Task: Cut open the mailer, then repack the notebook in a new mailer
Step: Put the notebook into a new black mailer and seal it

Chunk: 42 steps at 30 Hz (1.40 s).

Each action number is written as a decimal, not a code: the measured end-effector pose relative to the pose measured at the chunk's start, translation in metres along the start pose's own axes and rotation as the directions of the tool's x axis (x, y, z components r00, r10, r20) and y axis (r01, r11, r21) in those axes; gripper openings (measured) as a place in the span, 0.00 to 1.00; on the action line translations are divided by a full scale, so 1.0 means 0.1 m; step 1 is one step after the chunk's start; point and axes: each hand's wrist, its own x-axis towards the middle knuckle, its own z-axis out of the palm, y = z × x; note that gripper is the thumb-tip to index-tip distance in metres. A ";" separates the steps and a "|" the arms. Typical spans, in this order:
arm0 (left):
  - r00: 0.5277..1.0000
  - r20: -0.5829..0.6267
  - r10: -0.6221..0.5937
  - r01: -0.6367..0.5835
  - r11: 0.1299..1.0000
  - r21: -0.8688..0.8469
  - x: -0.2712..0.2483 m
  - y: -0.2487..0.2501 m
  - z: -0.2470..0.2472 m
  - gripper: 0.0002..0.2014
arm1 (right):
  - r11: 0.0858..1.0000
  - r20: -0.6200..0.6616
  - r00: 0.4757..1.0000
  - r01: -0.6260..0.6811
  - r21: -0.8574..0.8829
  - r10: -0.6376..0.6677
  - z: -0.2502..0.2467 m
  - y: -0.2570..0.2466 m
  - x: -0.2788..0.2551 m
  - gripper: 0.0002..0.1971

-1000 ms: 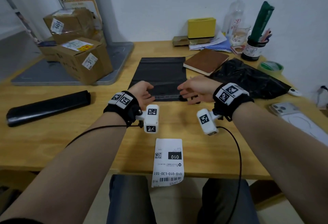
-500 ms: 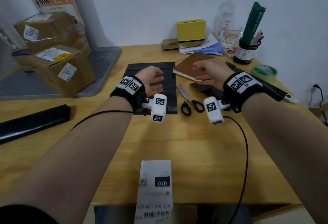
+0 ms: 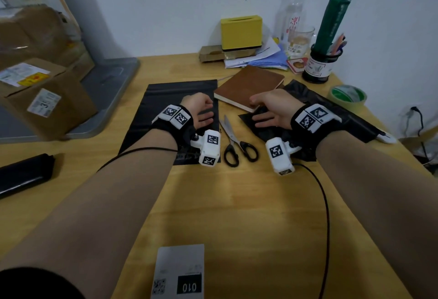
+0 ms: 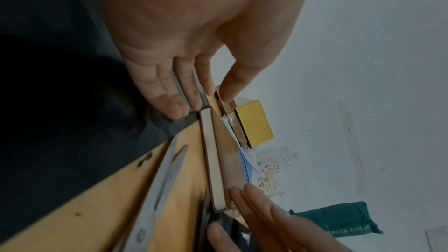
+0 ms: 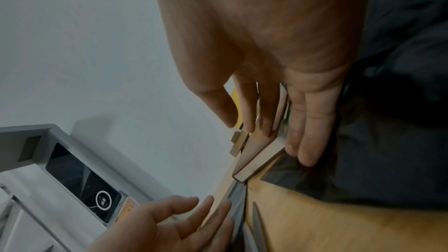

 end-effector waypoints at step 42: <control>0.958 -0.151 0.243 -0.278 0.915 -0.293 -0.29 0.44 -0.21 0.04 | 0.995 -0.075 0.996 0.056 0.081 -0.050 0.11 -0.20 -0.51 0.22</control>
